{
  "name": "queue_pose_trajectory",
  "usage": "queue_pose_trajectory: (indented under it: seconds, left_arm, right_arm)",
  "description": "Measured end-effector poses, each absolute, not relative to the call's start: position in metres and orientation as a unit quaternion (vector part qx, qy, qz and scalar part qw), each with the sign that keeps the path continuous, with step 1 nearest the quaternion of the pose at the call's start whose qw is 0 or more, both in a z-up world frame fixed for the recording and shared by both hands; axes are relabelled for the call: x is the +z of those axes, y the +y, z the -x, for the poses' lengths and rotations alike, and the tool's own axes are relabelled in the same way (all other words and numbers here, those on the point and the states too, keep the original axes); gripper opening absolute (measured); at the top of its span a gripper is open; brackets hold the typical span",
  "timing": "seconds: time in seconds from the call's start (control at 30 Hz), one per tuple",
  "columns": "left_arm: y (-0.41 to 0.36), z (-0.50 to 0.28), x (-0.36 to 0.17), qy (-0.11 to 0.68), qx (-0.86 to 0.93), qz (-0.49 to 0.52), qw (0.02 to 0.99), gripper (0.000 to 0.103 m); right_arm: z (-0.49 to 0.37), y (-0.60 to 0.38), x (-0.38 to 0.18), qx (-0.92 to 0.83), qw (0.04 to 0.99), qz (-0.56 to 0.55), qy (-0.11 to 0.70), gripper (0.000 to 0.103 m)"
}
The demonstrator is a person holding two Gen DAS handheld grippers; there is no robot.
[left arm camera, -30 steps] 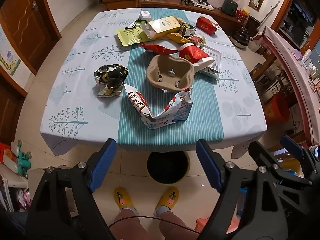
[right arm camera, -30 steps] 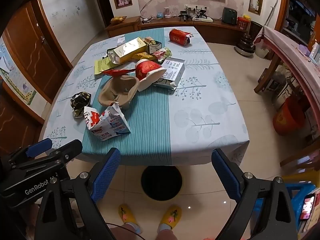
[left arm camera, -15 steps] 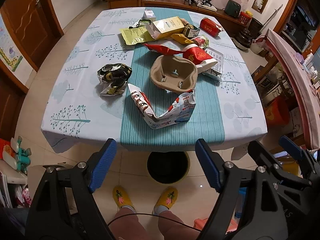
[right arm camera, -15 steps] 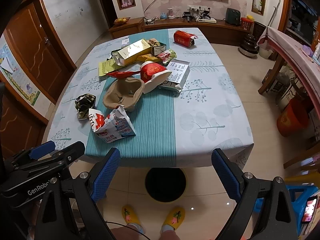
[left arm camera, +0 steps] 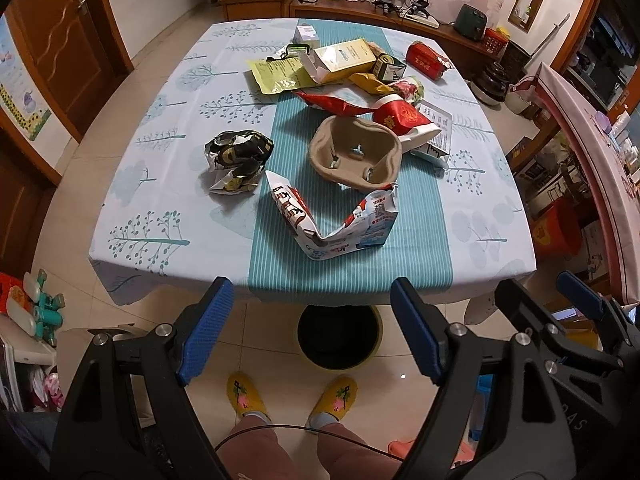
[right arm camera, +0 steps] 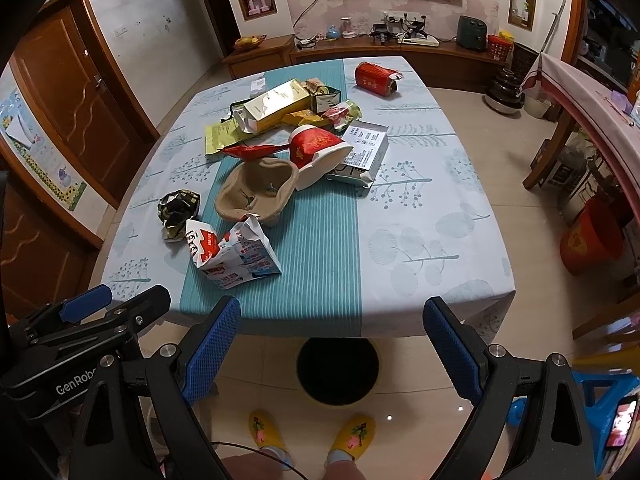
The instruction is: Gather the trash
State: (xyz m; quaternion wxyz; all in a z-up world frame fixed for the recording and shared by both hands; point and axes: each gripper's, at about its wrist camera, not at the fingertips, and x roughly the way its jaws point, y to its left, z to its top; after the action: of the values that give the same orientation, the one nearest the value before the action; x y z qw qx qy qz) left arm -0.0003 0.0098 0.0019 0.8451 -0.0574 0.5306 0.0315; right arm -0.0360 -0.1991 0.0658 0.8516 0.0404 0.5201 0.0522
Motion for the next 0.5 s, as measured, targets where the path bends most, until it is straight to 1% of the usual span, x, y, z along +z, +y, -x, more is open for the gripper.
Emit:
queue_pose_trajectory:
  seconds: [0.5]
  left_arm:
    - [0.0181, 0.0068, 0.0066, 0.53, 0.042, 0.068, 0.844, 0.078]
  right_arm:
    - [0.0375, -0.1921, 0.071, 0.058, 0.854, -0.03, 0.516, 0.094]
